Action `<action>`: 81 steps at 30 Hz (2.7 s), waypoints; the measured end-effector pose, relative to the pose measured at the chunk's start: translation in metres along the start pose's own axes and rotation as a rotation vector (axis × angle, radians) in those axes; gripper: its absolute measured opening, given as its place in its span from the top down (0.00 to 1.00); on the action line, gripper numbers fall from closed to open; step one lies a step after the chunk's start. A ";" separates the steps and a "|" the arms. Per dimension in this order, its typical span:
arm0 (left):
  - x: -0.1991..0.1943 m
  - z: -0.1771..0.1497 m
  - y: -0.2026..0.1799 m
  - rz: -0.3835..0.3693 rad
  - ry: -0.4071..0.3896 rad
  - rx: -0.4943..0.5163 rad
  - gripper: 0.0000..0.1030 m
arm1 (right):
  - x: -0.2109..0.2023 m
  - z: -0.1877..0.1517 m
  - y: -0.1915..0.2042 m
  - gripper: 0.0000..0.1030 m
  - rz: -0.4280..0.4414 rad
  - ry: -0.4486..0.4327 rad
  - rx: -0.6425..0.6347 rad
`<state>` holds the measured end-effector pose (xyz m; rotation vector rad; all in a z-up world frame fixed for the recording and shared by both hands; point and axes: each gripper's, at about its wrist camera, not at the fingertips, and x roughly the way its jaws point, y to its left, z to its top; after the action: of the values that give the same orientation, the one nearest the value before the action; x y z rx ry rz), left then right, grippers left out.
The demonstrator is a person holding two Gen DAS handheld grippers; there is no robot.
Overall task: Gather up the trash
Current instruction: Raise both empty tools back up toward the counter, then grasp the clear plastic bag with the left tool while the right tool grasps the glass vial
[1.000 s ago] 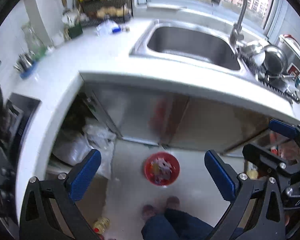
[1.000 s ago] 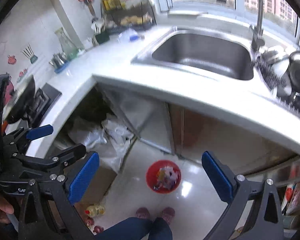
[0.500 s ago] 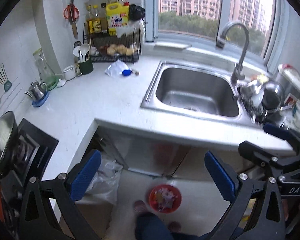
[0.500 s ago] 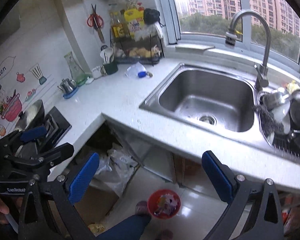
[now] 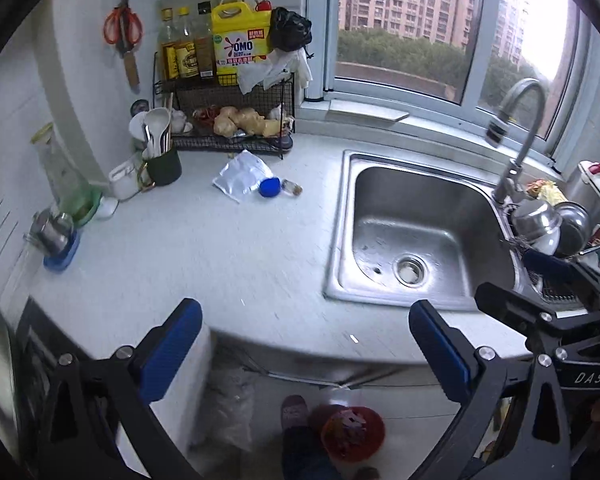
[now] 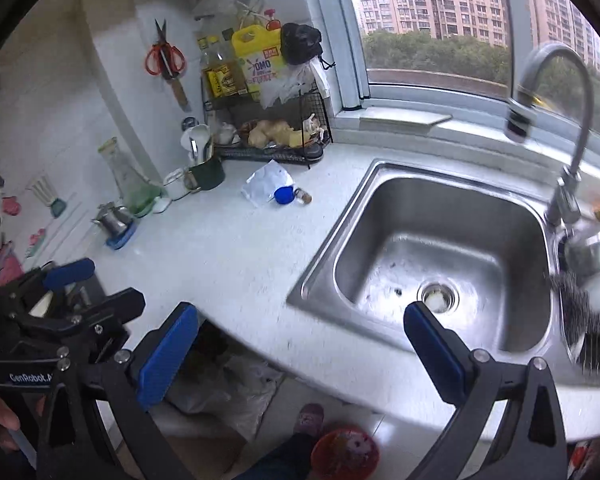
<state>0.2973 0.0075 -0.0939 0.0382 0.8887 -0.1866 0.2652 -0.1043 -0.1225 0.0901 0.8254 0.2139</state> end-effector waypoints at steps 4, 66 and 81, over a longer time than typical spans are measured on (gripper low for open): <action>0.043 0.042 0.035 -0.014 0.057 0.018 0.01 | 0.039 0.035 0.008 0.01 -0.010 0.017 0.032; 0.410 0.187 0.168 -0.374 0.423 0.420 0.42 | 0.358 0.137 0.006 0.64 -0.005 0.365 -0.293; 0.379 0.171 0.159 -0.421 0.400 0.348 0.82 | 0.347 0.109 0.036 0.81 -0.041 0.403 -0.314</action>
<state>0.6902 0.0896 -0.2870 0.2188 1.2484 -0.7462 0.5684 0.0092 -0.2924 -0.2724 1.1826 0.3268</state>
